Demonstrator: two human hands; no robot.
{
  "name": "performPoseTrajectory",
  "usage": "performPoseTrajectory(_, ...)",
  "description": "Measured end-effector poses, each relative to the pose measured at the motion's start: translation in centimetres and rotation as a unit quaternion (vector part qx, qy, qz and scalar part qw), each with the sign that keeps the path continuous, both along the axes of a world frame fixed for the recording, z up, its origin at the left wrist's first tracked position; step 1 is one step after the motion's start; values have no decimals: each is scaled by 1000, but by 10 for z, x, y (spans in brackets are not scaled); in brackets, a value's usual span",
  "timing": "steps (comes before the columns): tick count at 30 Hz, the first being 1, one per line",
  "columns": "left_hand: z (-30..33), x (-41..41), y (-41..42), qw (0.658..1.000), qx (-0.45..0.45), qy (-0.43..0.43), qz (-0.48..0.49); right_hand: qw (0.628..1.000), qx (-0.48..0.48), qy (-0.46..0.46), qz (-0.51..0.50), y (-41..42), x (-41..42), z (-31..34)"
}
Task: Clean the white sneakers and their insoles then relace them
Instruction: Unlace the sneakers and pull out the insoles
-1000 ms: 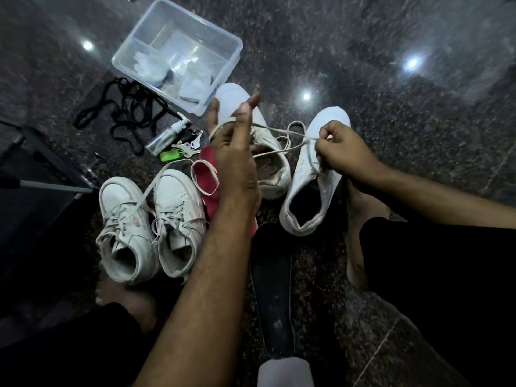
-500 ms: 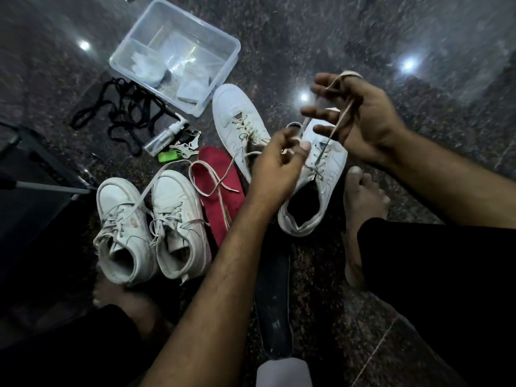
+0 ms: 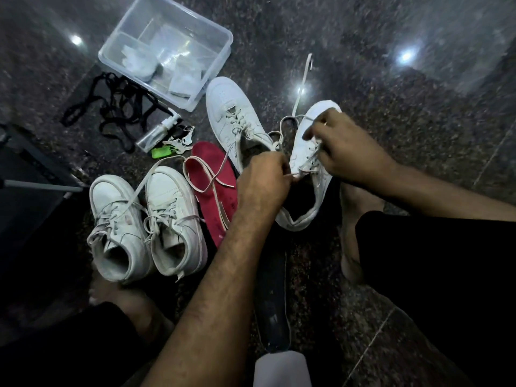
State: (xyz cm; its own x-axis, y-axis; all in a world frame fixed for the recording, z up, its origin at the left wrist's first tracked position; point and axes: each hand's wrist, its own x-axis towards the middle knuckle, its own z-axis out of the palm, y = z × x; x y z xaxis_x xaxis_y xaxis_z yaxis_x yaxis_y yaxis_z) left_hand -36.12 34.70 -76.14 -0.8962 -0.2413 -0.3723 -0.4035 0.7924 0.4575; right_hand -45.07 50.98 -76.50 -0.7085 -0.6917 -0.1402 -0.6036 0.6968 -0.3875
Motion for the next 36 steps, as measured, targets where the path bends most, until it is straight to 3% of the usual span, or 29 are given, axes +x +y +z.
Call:
performPoseTrajectory(2,-3,1,-2,992,54,87,70,999,-2,12,53,7,20,-3)
performPoseTrajectory(4,-6,2,-2,959,124,190,171,998,11,-37,50,15,32,-8)
performPoseTrajectory(7,-8,3,0,909,208,224,282,995,-37,-89,-1,22,31,-19)
performPoseTrajectory(9,-10,4,3,924,228,207,225,994,-71,-80,-32,17,29,-20)
performPoseTrajectory(11,-10,6,12,955,202,190,104,990,-95,-79,-70,14,26,-17)
performPoseTrajectory(15,-16,5,30,984,28,166,-63,982,-141,-87,-93,12,19,-13)
performPoseTrajectory(17,-24,4,30,985,-30,163,-55,980,-154,-88,-93,11,18,-13)
performPoseTrajectory(20,-30,1,24,984,9,176,35,976,-158,-98,-114,10,15,-18)
performPoseTrajectory(22,-28,0,13,968,32,217,123,973,-136,-92,-163,14,6,-24)
performPoseTrajectory(24,-25,-1,-13,956,-12,218,198,959,-120,-78,-245,28,-8,-31)
performPoseTrajectory(27,-16,2,-42,971,-89,162,151,942,-136,-75,-298,40,-27,-26)
performPoseTrajectory(31,6,-12,3,967,-33,233,100,969,-130,-83,-194,21,-29,-13)
performPoseTrajectory(36,-8,-18,23,986,-17,168,8,973,-153,-131,-117,0,-8,-17)
